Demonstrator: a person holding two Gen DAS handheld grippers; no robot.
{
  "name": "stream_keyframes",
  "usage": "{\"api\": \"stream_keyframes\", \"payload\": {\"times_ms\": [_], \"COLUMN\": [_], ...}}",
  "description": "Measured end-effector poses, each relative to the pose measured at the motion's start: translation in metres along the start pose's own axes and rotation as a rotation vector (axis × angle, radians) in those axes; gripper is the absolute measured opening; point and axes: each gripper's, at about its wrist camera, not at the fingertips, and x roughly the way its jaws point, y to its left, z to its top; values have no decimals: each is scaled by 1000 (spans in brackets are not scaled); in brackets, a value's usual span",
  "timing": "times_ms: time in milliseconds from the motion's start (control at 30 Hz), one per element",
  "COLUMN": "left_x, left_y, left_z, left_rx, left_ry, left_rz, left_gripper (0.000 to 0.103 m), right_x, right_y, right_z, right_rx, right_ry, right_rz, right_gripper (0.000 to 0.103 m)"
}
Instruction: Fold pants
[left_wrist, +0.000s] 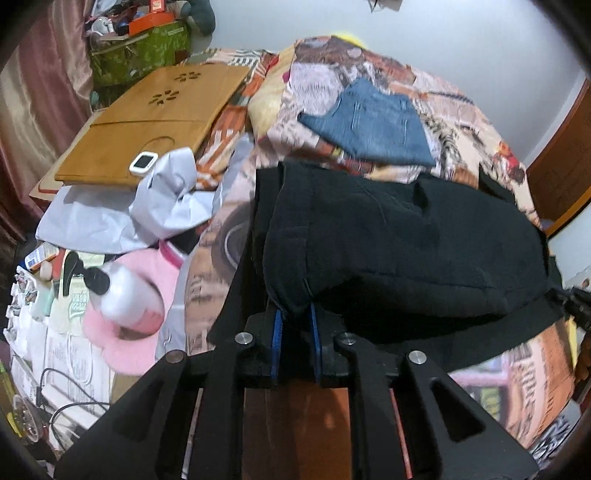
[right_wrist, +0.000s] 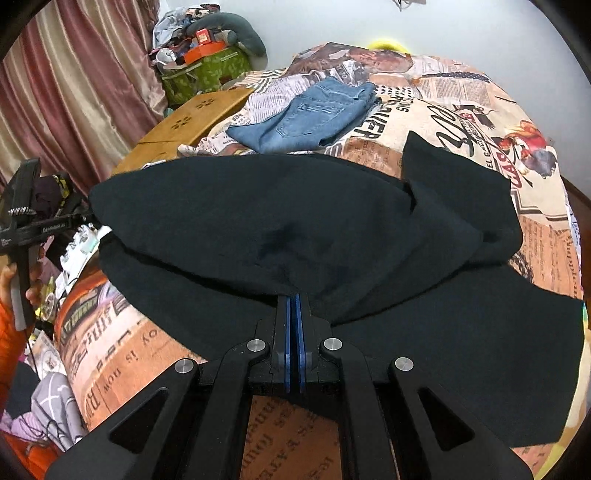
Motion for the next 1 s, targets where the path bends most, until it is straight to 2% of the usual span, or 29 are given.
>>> {"api": "stream_keyframes", "payload": {"times_ms": [100, 200, 333, 433, 533, 600, 667, 733, 900, 967, 1000], "left_x": [-3, -16, -33, -44, -50, -51, -49, -44, -27, -20, -15], "left_y": [-4, -8, -15, -19, -27, -35, -44, -54, -76, -83, -87], "left_z": [-3, -4, 3, 17, 33, 46, 58, 72, 103, 114, 119], "left_rx": [30, 38, 59, 48, 44, 47, 59, 77, 106, 113, 118], "left_ry": [-2, -36, -73, -103, -130, -149, -163, -164, -169, -169, -168], "left_rz": [56, 76, 106, 91, 81, 79, 80, 73, 66, 65, 69], "left_gripper": [14, 14, 16, 21, 38, 55, 60, 62, 81, 84, 85], "right_x": [-4, -9, -18, -29, -41, -50, -57, -59, -54, -49, -45], "right_y": [0, -1, -5, -12, -21, -30, -41, -52, -85, -96, -101], "right_z": [-2, -3, -3, 2, 10, 18, 27, 38, 61, 69, 73], "right_rx": [8, 22, 36, 54, 66, 80, 98, 109, 153, 168, 174], "right_ry": [4, 13, 13, -8, -45, -82, -113, -133, -156, -156, -158], "right_rz": [7, 8, 23, 29, 22, 7, -8, -34, -89, -109, -116], "right_gripper": [7, 9, 17, 22, 26, 30, 37, 37, 38, 51, 53]}}
